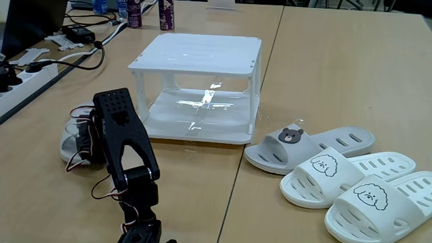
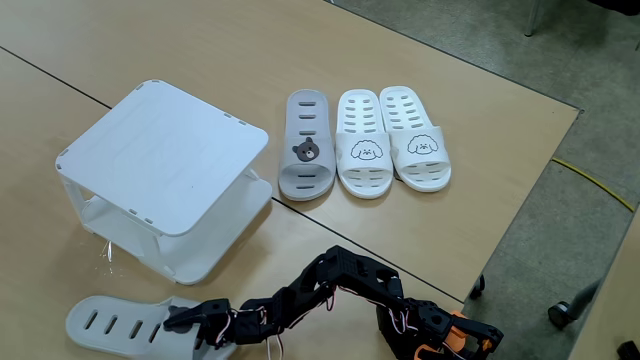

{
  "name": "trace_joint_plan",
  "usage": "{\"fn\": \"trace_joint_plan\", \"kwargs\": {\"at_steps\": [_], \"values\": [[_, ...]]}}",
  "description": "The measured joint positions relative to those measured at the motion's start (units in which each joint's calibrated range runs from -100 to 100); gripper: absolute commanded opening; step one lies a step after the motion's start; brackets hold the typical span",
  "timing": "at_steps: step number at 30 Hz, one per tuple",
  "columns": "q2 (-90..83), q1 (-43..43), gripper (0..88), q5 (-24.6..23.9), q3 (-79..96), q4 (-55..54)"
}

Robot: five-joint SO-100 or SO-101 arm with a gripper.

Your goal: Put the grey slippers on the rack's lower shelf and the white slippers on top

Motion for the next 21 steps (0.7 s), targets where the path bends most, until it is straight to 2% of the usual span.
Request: {"fn": "trace_joint_plan", "kwargs": {"at_steps": [4,6,13,21], "values": [[-1.90,0.07,0.8,0.00,0.00,1.03],[-8.25,-0.07,0.8,0.00,3.50,4.72],[-42.89,-5.09,0.8,0.00,24.17,19.14],[-71.34,-5.92,0.8,0.00,25.97,32.96]]}}
